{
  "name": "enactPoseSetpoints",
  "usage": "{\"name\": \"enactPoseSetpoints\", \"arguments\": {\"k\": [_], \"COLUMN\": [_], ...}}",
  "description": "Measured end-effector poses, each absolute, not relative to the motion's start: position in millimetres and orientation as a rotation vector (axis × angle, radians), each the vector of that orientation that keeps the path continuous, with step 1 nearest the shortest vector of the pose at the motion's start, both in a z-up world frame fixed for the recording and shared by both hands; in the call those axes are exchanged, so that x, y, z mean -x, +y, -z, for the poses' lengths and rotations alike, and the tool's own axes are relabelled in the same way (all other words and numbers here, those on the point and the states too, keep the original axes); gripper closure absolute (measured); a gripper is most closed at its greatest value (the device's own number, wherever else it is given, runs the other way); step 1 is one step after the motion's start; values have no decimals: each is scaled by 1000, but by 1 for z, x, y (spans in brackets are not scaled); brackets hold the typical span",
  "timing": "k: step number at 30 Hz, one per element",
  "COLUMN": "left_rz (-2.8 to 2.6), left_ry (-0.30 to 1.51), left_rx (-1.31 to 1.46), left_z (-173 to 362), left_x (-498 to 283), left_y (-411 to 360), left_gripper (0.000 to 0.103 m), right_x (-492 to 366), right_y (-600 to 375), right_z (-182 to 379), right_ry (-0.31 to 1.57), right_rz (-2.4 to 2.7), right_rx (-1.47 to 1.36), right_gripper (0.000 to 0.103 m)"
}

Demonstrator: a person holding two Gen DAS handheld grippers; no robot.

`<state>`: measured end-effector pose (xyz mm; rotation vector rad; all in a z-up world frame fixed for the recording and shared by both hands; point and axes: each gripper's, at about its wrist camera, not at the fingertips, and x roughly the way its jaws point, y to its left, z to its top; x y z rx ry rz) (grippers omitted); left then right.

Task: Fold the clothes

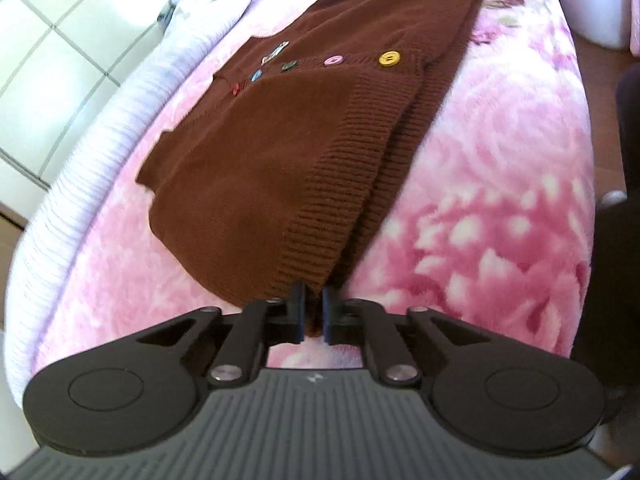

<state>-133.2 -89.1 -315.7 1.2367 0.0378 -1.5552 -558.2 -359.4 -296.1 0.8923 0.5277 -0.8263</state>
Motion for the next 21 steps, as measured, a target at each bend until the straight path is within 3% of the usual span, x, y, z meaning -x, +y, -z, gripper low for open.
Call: {"name": "enactPoseSetpoints", "arguments": {"k": [11, 15, 16, 17, 18, 21], "left_rz": [1508, 1474, 1463, 1450, 1439, 1411], "left_ry": [-187, -213, -232, -257, -282, -345], "left_rx": [-1192, -1219, -1234, -1250, -1264, -1304], "left_z": [330, 332, 333, 334, 336, 342], "left_x": [133, 147, 152, 157, 161, 170], "left_y": [-54, -44, -42, -40, -40, -45], "left_gripper": [103, 96, 89, 74, 68, 64], "right_x": [570, 548, 542, 535, 528, 504], "right_y": [-338, -300, -288, -275, -263, -235], "right_z": [305, 287, 282, 278, 276, 275], "right_ry": [458, 534, 557, 579, 605, 700], "right_rz": [860, 893, 882, 846, 815, 743], "right_rx": [-672, -490, -428, -351, -274, -65], "right_gripper": [94, 67, 55, 50, 42, 40]}}
